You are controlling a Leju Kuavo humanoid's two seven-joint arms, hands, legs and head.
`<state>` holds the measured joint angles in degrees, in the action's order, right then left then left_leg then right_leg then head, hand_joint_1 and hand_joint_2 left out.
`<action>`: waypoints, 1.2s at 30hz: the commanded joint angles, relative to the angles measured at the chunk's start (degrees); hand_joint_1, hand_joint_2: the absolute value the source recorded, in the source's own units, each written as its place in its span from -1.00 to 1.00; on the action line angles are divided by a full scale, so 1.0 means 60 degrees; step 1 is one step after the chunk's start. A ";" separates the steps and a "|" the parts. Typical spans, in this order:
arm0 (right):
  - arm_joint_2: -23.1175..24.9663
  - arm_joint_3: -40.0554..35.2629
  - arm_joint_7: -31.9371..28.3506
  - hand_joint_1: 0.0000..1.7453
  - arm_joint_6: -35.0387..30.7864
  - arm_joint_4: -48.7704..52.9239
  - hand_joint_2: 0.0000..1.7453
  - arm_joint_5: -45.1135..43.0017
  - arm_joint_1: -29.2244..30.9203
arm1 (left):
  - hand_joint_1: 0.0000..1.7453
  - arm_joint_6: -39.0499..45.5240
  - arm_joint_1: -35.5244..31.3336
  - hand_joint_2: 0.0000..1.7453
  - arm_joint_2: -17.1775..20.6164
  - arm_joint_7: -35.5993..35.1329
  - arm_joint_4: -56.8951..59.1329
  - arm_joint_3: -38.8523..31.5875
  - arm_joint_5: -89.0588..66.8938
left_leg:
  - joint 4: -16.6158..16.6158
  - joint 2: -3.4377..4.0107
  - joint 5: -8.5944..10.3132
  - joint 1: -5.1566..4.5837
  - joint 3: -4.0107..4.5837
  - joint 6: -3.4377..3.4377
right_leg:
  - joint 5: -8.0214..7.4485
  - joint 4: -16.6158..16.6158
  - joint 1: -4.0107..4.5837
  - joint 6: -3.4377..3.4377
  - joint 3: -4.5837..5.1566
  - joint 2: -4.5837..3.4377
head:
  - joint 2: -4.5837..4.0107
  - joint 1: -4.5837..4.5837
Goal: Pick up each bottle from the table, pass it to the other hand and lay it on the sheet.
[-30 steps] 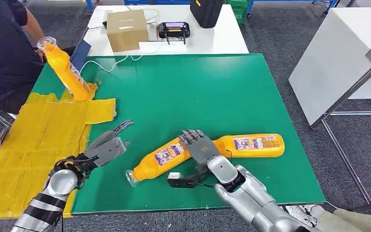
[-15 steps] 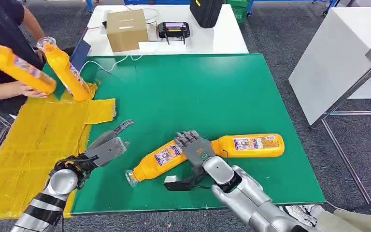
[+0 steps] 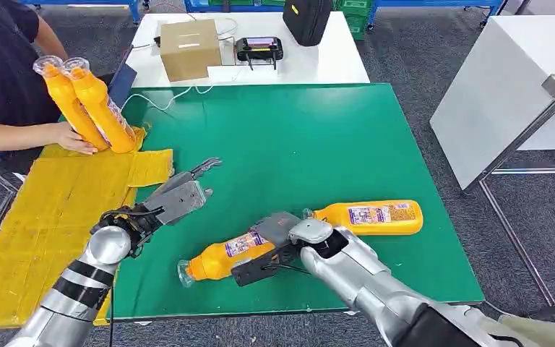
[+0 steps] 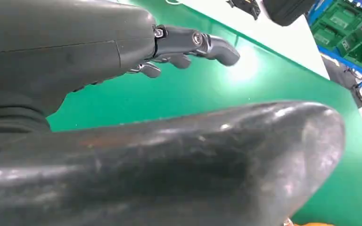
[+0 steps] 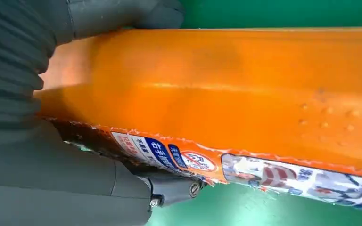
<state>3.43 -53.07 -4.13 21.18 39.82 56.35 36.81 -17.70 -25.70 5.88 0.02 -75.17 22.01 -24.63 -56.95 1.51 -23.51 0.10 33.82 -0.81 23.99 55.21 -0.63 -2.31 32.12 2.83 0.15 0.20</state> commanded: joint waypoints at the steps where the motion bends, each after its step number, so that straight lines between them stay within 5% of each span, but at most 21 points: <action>1: -0.0305 -0.1179 0.0001 1.00 0.0268 -0.1319 1.00 -0.0125 -0.0805 | -1.00 -0.0018 -0.0593 -1.00 -0.0061 0.0126 0.0814 0.0497 0.0104 | 0.0021 -0.0089 0.0015 0.0018 -0.0016 0.0017 | 0.0002 -0.0031 0.0013 0.0017 -0.0045 0.0033 | 0.0000 0.0000; 4: -0.0276 -0.1210 0.0388 1.00 0.0088 -0.1407 1.00 -0.0146 -0.0951 | -1.00 -0.0065 -0.0599 -1.00 -0.0101 0.0040 0.0746 0.0481 0.0254 | 0.0033 -0.0095 0.0020 0.0021 -0.0026 0.0019 | -0.0002 -0.0047 0.0016 0.0020 -0.0054 0.0030 | 0.0000 0.0000; 6: -0.0221 -0.0759 0.1707 1.00 -0.1314 -0.0958 1.00 0.0088 -0.1164 | -1.00 -0.0041 -0.0221 -1.00 -0.0132 -0.0279 0.0240 0.0077 0.0818 | 0.0030 -0.0083 0.0011 0.0020 -0.0050 0.0018 | 0.0004 -0.0044 0.0015 0.0018 -0.0073 0.0027 | 0.0000 0.0000; 8: -0.0326 0.1044 0.2386 1.00 -0.3077 0.0605 1.00 -0.0855 -0.1881 | -1.00 -0.0062 0.0711 -1.00 -0.0130 -0.0513 -0.0787 -0.0721 0.2100 | 0.0033 -0.0054 0.0004 0.0018 -0.0074 0.0019 | 0.0003 -0.0046 0.0012 0.0017 -0.0086 0.0005 | 0.0000 0.0000; 9: -0.0470 0.1398 0.2713 1.00 -0.3073 0.1219 1.00 -0.0982 -0.2096 | -1.00 -0.0068 0.1048 -1.00 -0.0043 -0.0589 -0.1062 -0.0876 0.2315 | 0.0044 -0.0071 0.0015 0.0020 -0.0064 0.0021 | -0.0004 -0.0057 0.0014 0.0022 -0.0080 0.0003 | 0.0000 0.0004; 10: -0.0401 0.2817 0.2328 1.00 -0.4631 0.2349 1.00 -0.2164 -0.2797 | -1.00 0.0141 0.1624 -1.00 -0.0309 -0.0589 -0.1462 -0.1513 0.3080 | 0.0025 -0.0026 -0.0001 0.0015 -0.0066 0.0018 | 0.0000 -0.0035 0.0010 0.0017 -0.0075 -0.0024 | 0.0000 0.0004; 11: -0.0339 0.4034 0.1494 1.00 -0.4778 0.3934 1.00 -0.4094 -0.3617 | -1.00 0.0425 0.2423 -1.00 -0.0446 -0.0439 -0.2177 -0.2054 0.3582 | 0.0024 -0.0031 0.0005 0.0013 -0.0047 0.0020 | -0.0004 -0.0026 0.0007 0.0020 -0.0056 -0.0034 | 0.0000 0.0000; 15: -0.0623 0.3970 0.2011 1.00 -0.4432 0.5028 1.00 -0.4183 -0.3992 | -1.00 0.0411 0.2838 -1.00 -0.0369 -0.0499 -0.2669 -0.2152 0.3608 | 0.0001 -0.0026 -0.0023 0.0004 -0.0008 0.0018 | 0.0018 0.0000 -0.0001 0.0012 -0.0113 -0.0034 | 0.0000 0.0004; 16: -0.0068 0.4831 0.1157 1.00 -0.4968 0.5502 1.00 -0.5662 -0.4302 | -1.00 0.0700 0.2862 -1.00 -0.0910 -0.0353 -0.2754 -0.2593 0.4267 | -0.0005 -0.0042 -0.0031 0.0008 -0.0004 0.0019 | 0.0029 0.0002 0.0001 0.0015 -0.0114 -0.0037 | 0.0000 0.0004; 19: 0.0169 0.4883 0.1085 1.00 -0.5536 0.7832 1.00 -0.6088 -0.4593 | -1.00 0.1480 0.2955 -1.00 -0.1483 -0.0307 -0.3460 -0.2613 0.4743 | -0.0019 -0.0032 -0.0011 0.0004 0.0080 0.0017 | 0.0007 0.0021 0.0002 0.0008 -0.0031 -0.0014 | 0.0000 0.0000; 30: 0.0014 0.4196 0.1025 1.00 -0.5994 0.7864 1.00 -0.6162 -0.4576 | -1.00 0.2183 0.2921 -1.00 -0.1942 -0.0392 -0.3935 -0.1743 0.5443 | -0.0015 -0.0056 -0.0002 0.0007 0.0150 0.0007 | 0.0008 0.0013 0.0004 0.0003 0.0015 -0.0016 | 0.0000 0.0000; 31: 0.0002 0.4136 0.0988 1.00 -0.6098 0.7742 1.00 -0.6206 -0.4516 | -1.00 0.2226 0.2935 1.00 -0.1894 -0.0640 -0.3954 -0.1516 0.5537 | -0.0007 -0.0048 0.0005 0.0004 0.0155 0.0003 | -0.0001 0.0005 0.0004 -0.0002 0.0023 -0.0007 | 0.0000 0.0004; 36: 0.0088 0.3481 0.1008 1.00 -0.6304 0.6994 1.00 -0.5942 -0.3722 | -1.00 0.2232 0.2925 1.00 -0.1822 -0.0402 -0.4090 -0.0627 0.6208 | -0.0004 -0.0025 0.0009 0.0000 0.0171 0.0004 | -0.0011 0.0006 0.0001 -0.0004 0.0045 -0.0021 | 0.0000 0.0004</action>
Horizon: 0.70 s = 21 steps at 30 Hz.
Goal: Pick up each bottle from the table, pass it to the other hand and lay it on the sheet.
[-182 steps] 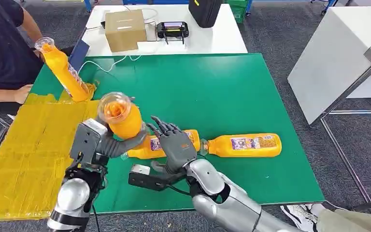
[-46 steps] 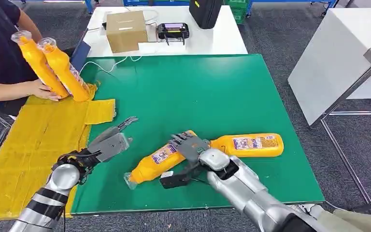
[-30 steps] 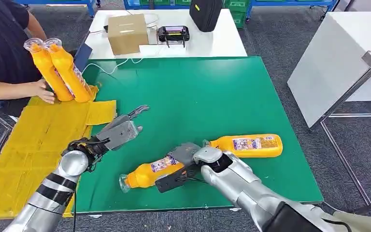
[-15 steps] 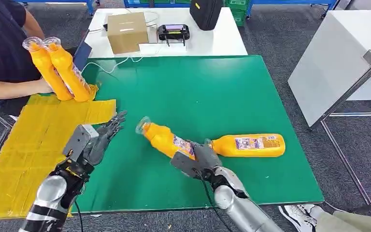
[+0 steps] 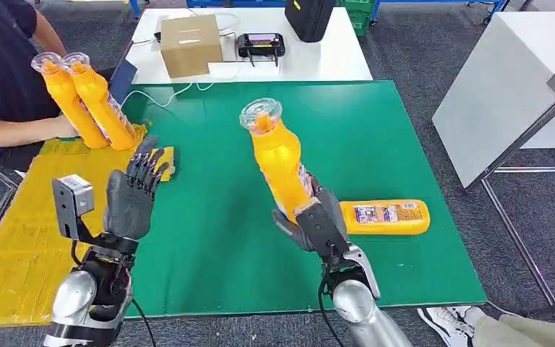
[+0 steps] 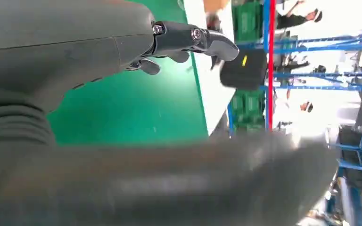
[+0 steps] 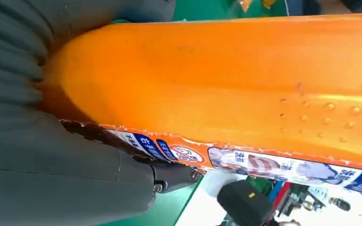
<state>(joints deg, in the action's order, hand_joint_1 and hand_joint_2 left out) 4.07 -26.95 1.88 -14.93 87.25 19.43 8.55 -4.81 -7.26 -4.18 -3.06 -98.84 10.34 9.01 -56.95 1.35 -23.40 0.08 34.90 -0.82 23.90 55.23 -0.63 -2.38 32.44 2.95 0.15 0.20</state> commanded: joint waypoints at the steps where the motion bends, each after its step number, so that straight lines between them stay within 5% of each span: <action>1: -0.0004 -0.1081 0.0054 1.00 -0.0371 -0.1097 1.00 0.0469 0.1196 | -1.00 0.0124 -0.0188 1.00 -0.0176 0.0145 -0.0161 0.1444 0.0766 | -0.0004 0.0009 -0.0012 0.0004 -0.0015 0.0007 | 0.0005 0.0004 0.0000 0.0010 -0.0010 -0.0050 | 0.0000 0.0000; 21: 0.0373 -0.3299 0.0179 1.00 -0.1618 -0.3042 1.00 0.2758 0.2911 | -1.00 0.1178 -0.0487 1.00 0.0031 0.0838 0.0306 0.2891 0.1648 | 0.0001 0.0002 -0.0014 0.0004 -0.0022 0.0011 | 0.0011 0.0002 -0.0001 0.0014 -0.0016 -0.0056 | 0.0000 0.0000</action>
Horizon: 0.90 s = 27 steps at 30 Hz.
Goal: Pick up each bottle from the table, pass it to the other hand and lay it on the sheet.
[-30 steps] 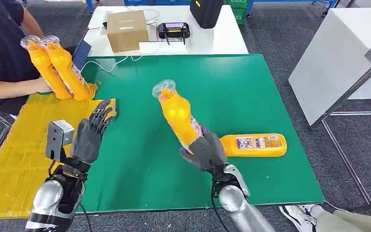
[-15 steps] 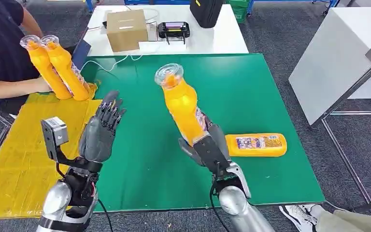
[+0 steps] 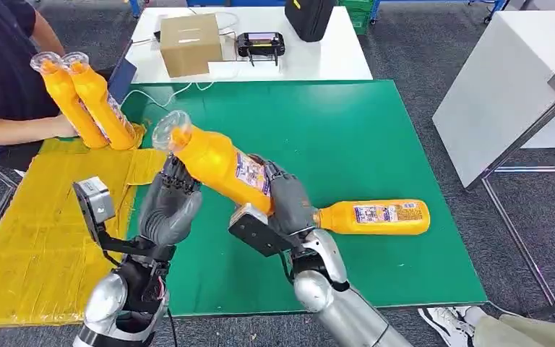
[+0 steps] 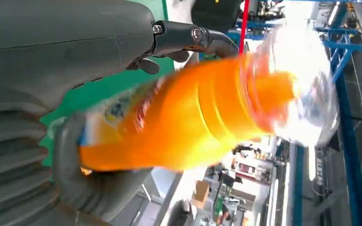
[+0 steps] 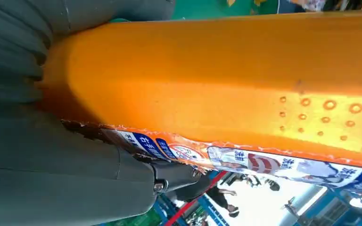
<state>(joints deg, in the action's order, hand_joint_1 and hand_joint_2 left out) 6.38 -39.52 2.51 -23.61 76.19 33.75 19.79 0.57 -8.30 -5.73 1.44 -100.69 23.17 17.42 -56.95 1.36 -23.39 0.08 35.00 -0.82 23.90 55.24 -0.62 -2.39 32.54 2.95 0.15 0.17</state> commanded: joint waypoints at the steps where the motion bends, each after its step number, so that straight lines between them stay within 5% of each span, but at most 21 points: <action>1: 0.0054 -0.1394 0.0159 1.00 -0.0214 -0.1233 1.00 0.0623 0.1139 | -1.00 0.0345 -0.0342 1.00 0.0344 0.0264 0.0635 0.0894 0.0051 | -0.0001 0.0002 -0.0021 0.0005 -0.0048 0.0014 | 0.0016 0.0004 -0.0003 0.0020 -0.0040 -0.0070 | 0.0000 0.0007; 16: 0.0446 -0.2625 0.0552 1.00 -0.0274 -0.1537 1.00 0.1066 0.1712 | -1.00 0.0676 -0.0717 1.00 0.0290 0.0248 0.1157 0.1846 -0.0576 | 0.0001 -0.0005 -0.0005 0.0001 -0.0003 0.0006 | 0.0006 0.0001 -0.0002 0.0009 -0.0001 -0.0028 | 0.0000 0.0004; 18: 0.0635 -0.2947 0.0589 1.00 -0.0583 -0.1837 1.00 0.0254 0.1693 | 1.00 0.0737 -0.0725 1.00 0.0311 0.0256 0.1112 0.1910 -0.0602 | -0.0006 -0.0010 -0.0020 0.0006 -0.0027 0.0013 | 0.0020 0.0009 -0.0001 0.0019 -0.0022 -0.0052 | 0.0000 0.0014; 27: 0.0469 -0.3819 0.0850 1.00 -0.1263 -0.2284 1.00 -0.0655 0.2055 | 1.00 0.0874 -0.0600 1.00 0.0347 0.0353 0.0989 0.1716 -0.0707 | 0.0002 -0.0014 -0.0021 0.0009 -0.0034 0.0011 | 0.0021 -0.0002 0.0002 0.0016 -0.0032 -0.0047 | 0.0000 0.0004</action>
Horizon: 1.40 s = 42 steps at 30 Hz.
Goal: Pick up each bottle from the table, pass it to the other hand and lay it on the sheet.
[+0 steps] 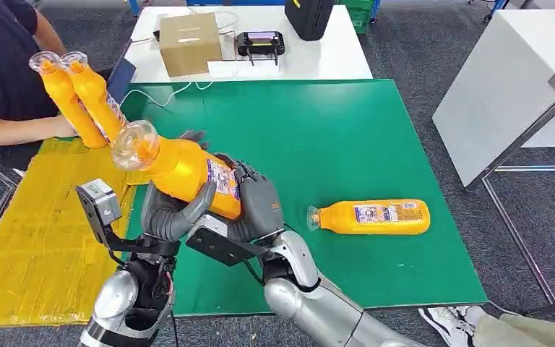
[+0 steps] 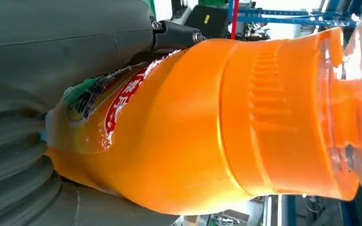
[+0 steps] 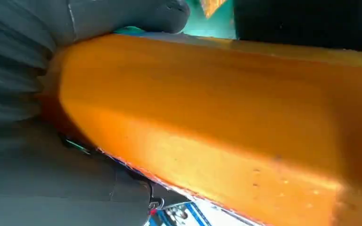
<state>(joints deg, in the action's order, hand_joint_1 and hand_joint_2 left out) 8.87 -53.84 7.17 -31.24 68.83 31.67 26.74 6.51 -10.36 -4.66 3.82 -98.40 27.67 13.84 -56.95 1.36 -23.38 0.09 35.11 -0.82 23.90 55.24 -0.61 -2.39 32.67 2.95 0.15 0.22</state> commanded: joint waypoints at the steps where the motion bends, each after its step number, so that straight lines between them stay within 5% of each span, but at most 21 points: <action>1: 0.0003 -0.1495 0.0115 1.00 0.0094 -0.0921 1.00 -0.0338 0.0898 | 1.00 -0.0069 -0.0264 1.00 0.0159 0.0017 0.0601 0.0968 -0.0185 | 0.0001 -0.0008 -0.0016 0.0002 -0.0035 0.0007 | 0.0014 -0.0001 -0.0004 0.0010 -0.0034 -0.0039 | 0.0000 -0.0004; 11: -0.0185 -0.1365 0.0385 1.00 -0.0078 -0.0937 1.00 -0.0297 0.0684 | 1.00 0.0014 -0.0237 1.00 0.0216 0.0043 0.0638 0.0754 -0.0396 | 0.0010 -0.0027 -0.0018 0.0006 -0.0049 0.0012 | 0.0021 -0.0009 -0.0002 0.0017 -0.0053 -0.0033 | 0.0000 0.0000; 12: -0.0205 -0.1264 0.0469 -0.94 -0.0015 -0.0944 1.00 -0.0418 0.0615 | 1.00 0.0039 -0.0250 1.00 0.0218 0.0043 0.0640 0.0713 -0.0563 | 0.0006 -0.0017 -0.0011 0.0005 -0.0026 0.0008 | 0.0011 -0.0010 0.0000 0.0011 -0.0030 -0.0025 | 0.0000 -0.0004; 13: -0.0416 -0.1021 0.0775 -1.00 0.0213 -0.0707 1.00 -0.0229 0.0486 | 1.00 0.0042 -0.0293 1.00 0.0215 0.0033 0.0652 0.0574 -0.1069 | 0.0008 -0.0023 -0.0019 0.0008 -0.0047 0.0011 | 0.0020 -0.0012 0.0000 0.0015 -0.0052 -0.0034 | 0.0000 -0.0003; 16: -0.1203 0.0532 0.0837 -1.00 0.1601 0.0602 1.00 0.1039 -0.0400 | 1.00 -0.0038 -0.0415 1.00 0.0132 0.0087 0.0560 -0.0126 -0.2861 | 0.0007 -0.0052 -0.0015 0.0008 -0.0046 0.0009 | 0.0024 -0.0013 0.0000 0.0014 -0.0058 -0.0010 | 0.0000 -0.0004; 23: -0.1413 0.2763 0.1193 -1.00 0.3430 0.2445 1.00 0.1605 -0.2004 | 1.00 -0.0590 -0.1028 1.00 -0.0029 -0.0967 0.0640 -0.1263 -0.7502 | -0.0004 -0.0054 -0.0006 0.0005 -0.0006 0.0006 | 0.0017 -0.0004 0.0000 0.0009 -0.0020 0.0013 | 0.0000 -0.0007; 25: -0.2397 0.3367 0.1034 -1.00 0.3620 0.3895 1.00 0.2138 -0.3331 | 1.00 -0.0338 -0.1180 1.00 0.0882 -0.0928 0.0873 -0.1567 -0.9891 | -0.0023 -0.0093 -0.0016 0.0010 -0.0006 0.0011 | 0.0036 0.0014 0.0002 0.0016 -0.0031 0.0025 | 0.0000 -0.0004; 29: -0.2316 0.4968 0.1044 -1.00 0.4608 0.5367 1.00 0.1817 -0.4692 | 1.00 0.0228 -0.1362 1.00 0.1836 -0.0754 0.1707 -0.1908 -1.2644 | 0.0007 -0.0083 -0.0009 -0.0003 -0.0020 0.0012 | 0.0029 -0.0004 -0.0009 0.0015 -0.0034 0.0026 | 0.0000 0.0000; 34: -0.3289 0.6412 0.0926 -1.00 0.5193 0.6043 1.00 0.2286 -0.5272 | 1.00 0.0660 -0.1692 1.00 0.2869 -0.1047 0.4147 -0.1638 -1.5475 | 0.0013 -0.0081 -0.0003 -0.0006 -0.0016 0.0007 | 0.0017 -0.0011 -0.0010 0.0008 -0.0023 0.0024 | 0.0000 -0.0004; 42: -0.3659 0.7194 0.0701 -1.00 0.5363 0.5916 1.00 0.2652 -0.5602 | 1.00 0.0729 -0.1691 1.00 0.3037 -0.1006 0.6140 -0.1693 -1.5686 | 0.0014 -0.0053 -0.0006 -0.0009 -0.0019 0.0002 | 0.0011 -0.0015 -0.0015 0.0005 -0.0020 -0.0007 | 0.0000 0.0000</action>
<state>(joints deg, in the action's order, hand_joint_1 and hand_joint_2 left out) -8.31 -20.23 12.50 -0.44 101.62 46.12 -3.52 10.84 -17.18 9.18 -2.32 -81.91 17.07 -79.39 -56.96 1.19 -23.40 0.07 35.27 -0.82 23.91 55.23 -0.64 -2.39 32.84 3.00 0.15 0.22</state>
